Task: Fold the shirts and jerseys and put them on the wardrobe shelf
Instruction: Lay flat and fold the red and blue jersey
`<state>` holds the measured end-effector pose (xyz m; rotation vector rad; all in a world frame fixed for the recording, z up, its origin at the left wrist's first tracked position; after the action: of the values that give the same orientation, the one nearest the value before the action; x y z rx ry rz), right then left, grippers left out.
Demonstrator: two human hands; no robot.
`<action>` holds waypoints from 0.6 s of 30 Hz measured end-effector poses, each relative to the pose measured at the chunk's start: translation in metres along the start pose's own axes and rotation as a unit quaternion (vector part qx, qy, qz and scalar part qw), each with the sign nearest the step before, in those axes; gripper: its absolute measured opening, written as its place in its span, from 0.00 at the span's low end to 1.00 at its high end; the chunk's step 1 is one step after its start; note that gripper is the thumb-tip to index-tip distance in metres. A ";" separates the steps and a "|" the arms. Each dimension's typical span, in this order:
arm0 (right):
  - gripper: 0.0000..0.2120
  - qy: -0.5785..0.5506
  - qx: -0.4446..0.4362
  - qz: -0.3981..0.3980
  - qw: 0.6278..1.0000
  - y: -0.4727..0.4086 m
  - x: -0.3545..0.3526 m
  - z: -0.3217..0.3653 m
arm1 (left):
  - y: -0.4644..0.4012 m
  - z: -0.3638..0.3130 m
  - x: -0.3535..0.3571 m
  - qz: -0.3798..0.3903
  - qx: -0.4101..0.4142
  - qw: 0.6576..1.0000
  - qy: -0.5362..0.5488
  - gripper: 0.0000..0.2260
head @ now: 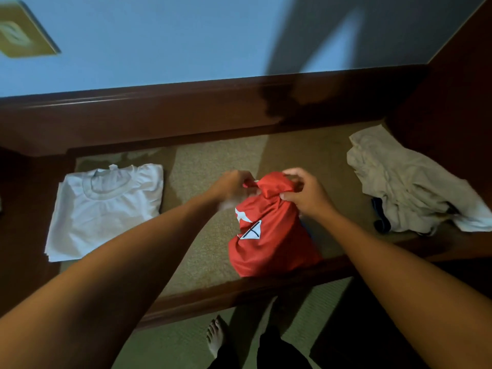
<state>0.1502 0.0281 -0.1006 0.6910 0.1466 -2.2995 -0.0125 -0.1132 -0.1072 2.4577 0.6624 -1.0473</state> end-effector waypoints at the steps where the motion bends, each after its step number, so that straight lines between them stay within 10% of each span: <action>1: 0.30 0.026 -0.003 -0.024 0.999 -0.003 -0.011 0.002 | -0.002 -0.007 -0.007 -0.015 0.022 0.999 -0.030 0.13; 7: 0.12 0.182 -0.006 -0.012 0.983 -0.021 -0.055 0.015 | -0.010 -0.040 -0.041 -0.051 0.063 0.994 -0.071 0.19; 18: 0.18 0.111 -0.079 0.044 0.990 -0.027 -0.091 0.039 | -0.011 -0.072 -0.072 -0.075 0.049 0.991 -0.096 0.07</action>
<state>0.1694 0.0916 -0.0223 0.8520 0.3913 -2.0958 -0.0220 -0.0864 -0.0094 2.3770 0.7594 -1.3841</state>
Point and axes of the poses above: each hand's wrist, its own y-axis away from the middle knuckle, its own x-axis out of the palm, z = x × y, the point moved 3 cm from there along -y, towards the middle knuckle, and after that the axes turned 10 degrees about -z, right-handed, at the moved point
